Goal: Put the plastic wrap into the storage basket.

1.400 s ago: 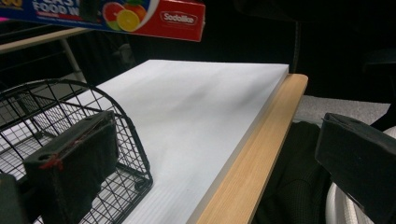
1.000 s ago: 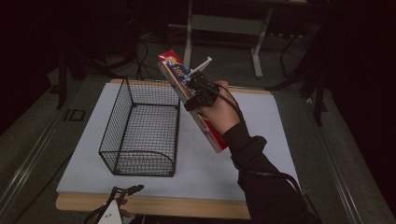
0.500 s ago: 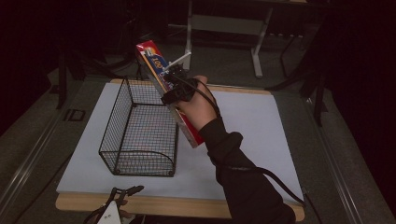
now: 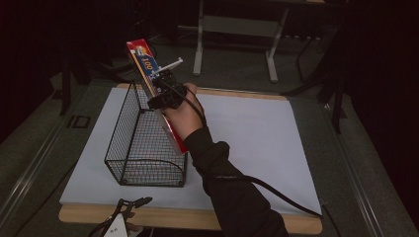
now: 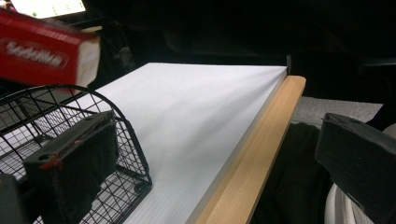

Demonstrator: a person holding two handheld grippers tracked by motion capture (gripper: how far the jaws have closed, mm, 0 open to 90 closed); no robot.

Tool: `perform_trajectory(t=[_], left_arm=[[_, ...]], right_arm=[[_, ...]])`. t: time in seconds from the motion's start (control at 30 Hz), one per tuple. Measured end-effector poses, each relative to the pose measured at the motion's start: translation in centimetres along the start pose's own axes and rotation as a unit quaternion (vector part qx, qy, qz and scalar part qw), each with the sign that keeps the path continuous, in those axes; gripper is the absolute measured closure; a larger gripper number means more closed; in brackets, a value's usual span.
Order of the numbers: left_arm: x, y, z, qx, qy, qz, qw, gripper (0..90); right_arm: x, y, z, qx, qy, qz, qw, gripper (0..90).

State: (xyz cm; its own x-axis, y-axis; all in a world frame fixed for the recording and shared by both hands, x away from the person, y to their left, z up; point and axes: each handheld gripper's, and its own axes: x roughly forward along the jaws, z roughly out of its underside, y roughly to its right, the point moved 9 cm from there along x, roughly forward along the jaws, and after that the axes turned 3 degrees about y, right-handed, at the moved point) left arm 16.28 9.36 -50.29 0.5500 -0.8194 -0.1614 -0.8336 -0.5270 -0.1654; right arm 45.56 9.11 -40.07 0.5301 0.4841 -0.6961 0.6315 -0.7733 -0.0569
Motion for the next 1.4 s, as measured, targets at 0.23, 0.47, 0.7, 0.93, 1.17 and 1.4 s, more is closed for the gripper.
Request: perform_trajectory(t=[0.23, 0.47, 0.7, 0.93, 1.17, 1.4], left_arm=[[-0.1, 0.1, 0.0, 0.0, -0.001, 0.003, 1.0, 0.1], [-0.1, 0.1, 0.0, 0.001, -0.002, 0.003, 1.0, 0.1], [0.0, 0.2, 0.0, 0.003, -0.002, 0.004, 1.0, 0.1], [-0.1, 0.2, 0.1, 0.003, -0.003, 0.005, 1.0, 0.1], [0.0, 0.2, 0.0, 0.002, -0.002, 0.007, 1.0, 0.1], [0.0, 0.2, 0.0, 0.002, -0.002, 0.007, 1.0, 0.1]], right_arm=[[2.8, -1.7, 0.7, 0.023, 0.01, -0.016, 0.9996, 39.9], [5.8, -1.4, 2.3, 0.036, -0.004, 0.002, 0.9994, 39.9], [8.1, -1.4, 4.2, 0.034, -0.026, 0.01, 0.999, 39.8], [9.3, -1.1, 5.5, 0.02, -0.043, 0.029, 0.9985, 39.2], [10.0, -1.2, 6.8, 0.017, -0.073, 0.022, 0.9969, 38.1], [10.0, -1.0, 6.8, 0.001, -0.069, 0.016, 0.9975, 32.0]])
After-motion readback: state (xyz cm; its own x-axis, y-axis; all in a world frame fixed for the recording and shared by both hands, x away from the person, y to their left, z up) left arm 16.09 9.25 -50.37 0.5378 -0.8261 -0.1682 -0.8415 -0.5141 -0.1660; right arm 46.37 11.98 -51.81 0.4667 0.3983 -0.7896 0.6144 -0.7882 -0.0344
